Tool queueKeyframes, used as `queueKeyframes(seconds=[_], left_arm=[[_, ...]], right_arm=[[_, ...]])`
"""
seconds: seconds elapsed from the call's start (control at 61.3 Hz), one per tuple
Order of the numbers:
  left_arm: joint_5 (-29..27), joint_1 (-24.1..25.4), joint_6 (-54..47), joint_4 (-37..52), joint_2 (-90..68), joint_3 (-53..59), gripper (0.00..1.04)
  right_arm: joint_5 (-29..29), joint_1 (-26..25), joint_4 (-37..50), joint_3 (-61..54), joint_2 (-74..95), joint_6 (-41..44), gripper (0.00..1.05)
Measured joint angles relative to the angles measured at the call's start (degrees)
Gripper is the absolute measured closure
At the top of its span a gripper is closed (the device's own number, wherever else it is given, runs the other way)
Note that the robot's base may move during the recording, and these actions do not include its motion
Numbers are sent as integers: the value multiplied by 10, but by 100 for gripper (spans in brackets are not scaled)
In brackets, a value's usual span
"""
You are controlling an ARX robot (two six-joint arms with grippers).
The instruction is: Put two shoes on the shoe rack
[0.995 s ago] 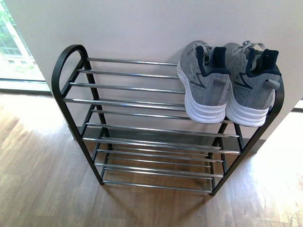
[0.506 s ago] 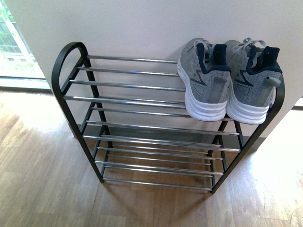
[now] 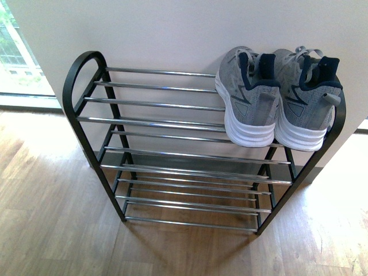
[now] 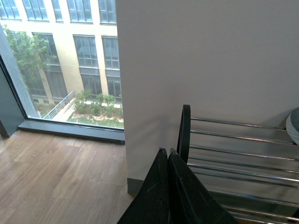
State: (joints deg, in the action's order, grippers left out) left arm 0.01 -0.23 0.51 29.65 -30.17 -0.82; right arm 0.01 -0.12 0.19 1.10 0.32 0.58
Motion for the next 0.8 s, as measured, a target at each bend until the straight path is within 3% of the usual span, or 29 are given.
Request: queueKeyframes(seconds=[0.799], left_arm=[[0,0,0,-176,183,0,104]], right_arm=[[0,0,0,0,0,0,9]])
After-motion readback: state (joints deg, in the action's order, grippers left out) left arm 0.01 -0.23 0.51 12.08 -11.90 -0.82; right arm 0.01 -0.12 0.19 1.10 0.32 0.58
